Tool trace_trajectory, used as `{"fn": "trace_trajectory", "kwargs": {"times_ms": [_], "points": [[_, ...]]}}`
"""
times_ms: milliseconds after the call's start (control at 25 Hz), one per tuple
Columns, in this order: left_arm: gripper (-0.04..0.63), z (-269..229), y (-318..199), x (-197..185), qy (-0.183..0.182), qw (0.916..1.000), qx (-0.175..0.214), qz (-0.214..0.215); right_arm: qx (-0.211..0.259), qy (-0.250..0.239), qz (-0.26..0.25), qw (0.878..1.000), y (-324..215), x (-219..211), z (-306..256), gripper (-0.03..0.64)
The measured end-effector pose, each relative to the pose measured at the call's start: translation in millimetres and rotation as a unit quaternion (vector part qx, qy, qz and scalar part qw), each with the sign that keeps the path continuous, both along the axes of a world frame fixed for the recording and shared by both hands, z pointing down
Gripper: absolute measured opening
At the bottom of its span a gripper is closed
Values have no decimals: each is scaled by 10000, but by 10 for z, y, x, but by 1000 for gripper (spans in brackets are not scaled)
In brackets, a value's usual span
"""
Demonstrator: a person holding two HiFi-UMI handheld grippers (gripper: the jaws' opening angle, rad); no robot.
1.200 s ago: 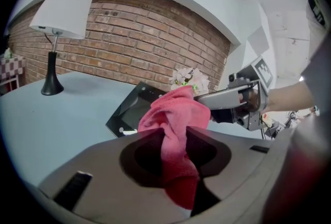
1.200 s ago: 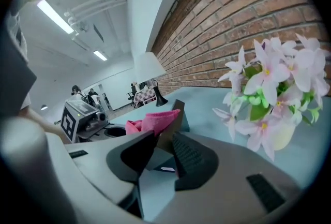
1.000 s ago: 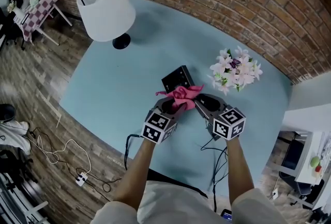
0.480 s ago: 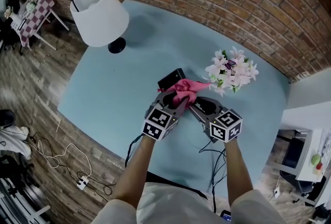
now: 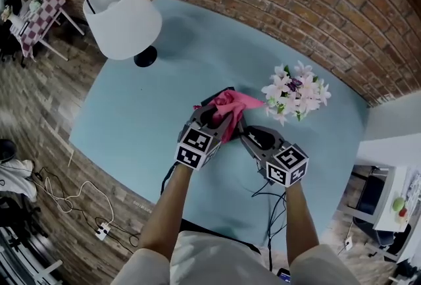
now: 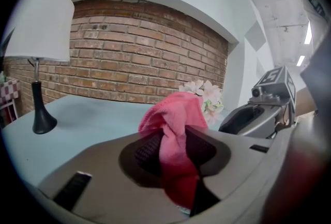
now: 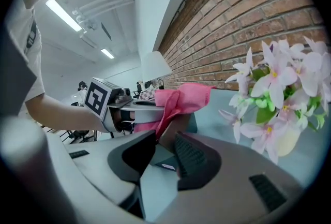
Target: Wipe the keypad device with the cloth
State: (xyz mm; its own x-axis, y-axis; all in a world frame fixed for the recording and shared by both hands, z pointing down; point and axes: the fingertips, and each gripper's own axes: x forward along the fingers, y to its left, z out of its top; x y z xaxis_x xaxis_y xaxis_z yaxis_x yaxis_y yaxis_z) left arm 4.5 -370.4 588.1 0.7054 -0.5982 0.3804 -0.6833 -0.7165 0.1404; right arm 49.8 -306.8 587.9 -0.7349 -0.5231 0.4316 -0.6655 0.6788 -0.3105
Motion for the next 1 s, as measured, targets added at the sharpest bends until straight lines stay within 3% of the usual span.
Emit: {"fn": "trace_trajectory", "kwargs": {"times_ms": [1000], "points": [[158, 400, -324, -439, 420, 9954, -320, -803, 9, 87, 129, 9999, -33, -2, 16, 120]]}}
